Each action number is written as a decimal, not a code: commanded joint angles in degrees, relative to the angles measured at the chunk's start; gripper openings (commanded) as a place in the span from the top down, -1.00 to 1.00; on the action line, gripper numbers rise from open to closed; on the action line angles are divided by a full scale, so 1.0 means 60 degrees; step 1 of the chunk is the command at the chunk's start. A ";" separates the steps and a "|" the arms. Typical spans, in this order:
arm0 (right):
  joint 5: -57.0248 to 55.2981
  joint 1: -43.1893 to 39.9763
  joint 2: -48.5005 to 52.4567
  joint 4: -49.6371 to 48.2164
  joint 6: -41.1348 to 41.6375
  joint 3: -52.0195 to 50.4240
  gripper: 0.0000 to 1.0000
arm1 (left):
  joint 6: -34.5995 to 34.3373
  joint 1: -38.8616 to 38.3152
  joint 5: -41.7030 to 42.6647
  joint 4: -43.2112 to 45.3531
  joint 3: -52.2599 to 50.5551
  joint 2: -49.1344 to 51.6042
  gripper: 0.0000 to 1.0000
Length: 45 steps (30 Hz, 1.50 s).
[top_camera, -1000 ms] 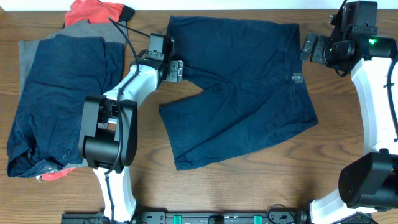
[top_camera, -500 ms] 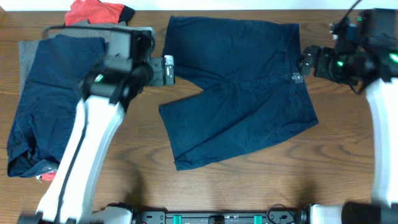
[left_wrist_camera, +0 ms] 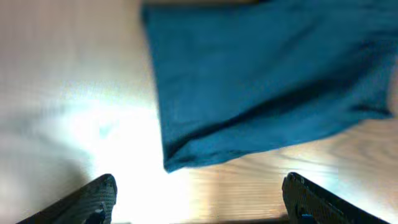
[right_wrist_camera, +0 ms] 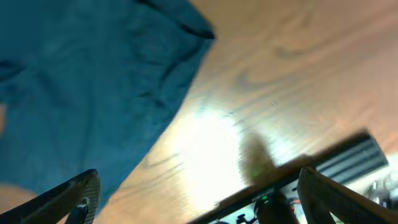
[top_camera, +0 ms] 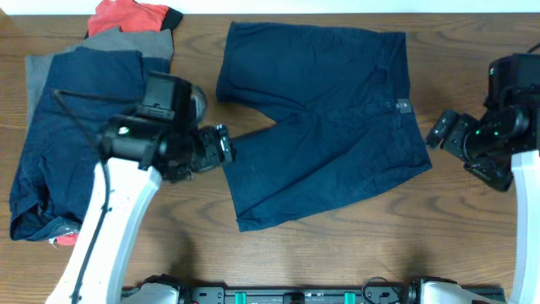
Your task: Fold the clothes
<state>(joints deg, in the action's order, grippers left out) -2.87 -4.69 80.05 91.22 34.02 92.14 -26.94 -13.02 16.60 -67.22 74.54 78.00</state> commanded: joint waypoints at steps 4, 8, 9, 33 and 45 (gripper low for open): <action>-0.0663 -0.0036 0.0036 -0.1020 0.1319 -0.1738 -0.97 | -0.2473 -0.1096 -0.0324 0.0699 -0.1752 0.0710 -0.74; -0.0288 -0.0036 0.0036 -0.1927 0.1858 -0.3144 -0.85 | -0.4033 -0.2124 -0.0321 0.1446 -0.2568 0.1140 -0.73; -0.0113 -0.0036 0.0036 -0.2240 0.2014 -0.3581 -0.79 | -0.4346 -0.2448 -0.0328 0.1515 -0.2641 0.1297 -0.73; 0.0404 -0.0025 0.0036 -0.4677 0.2361 -0.5869 -0.68 | -0.9318 -0.3490 -0.0951 0.3169 -0.3905 0.1592 -0.36; 0.0379 -0.0025 0.0036 -0.4972 0.2361 -0.5869 -0.69 | -0.9278 -0.3508 -0.0517 0.3111 -0.3920 0.2040 -0.07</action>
<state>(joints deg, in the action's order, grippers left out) -0.40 -4.69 80.23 61.67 47.18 57.19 -82.30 -33.87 12.64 -48.05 51.22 89.76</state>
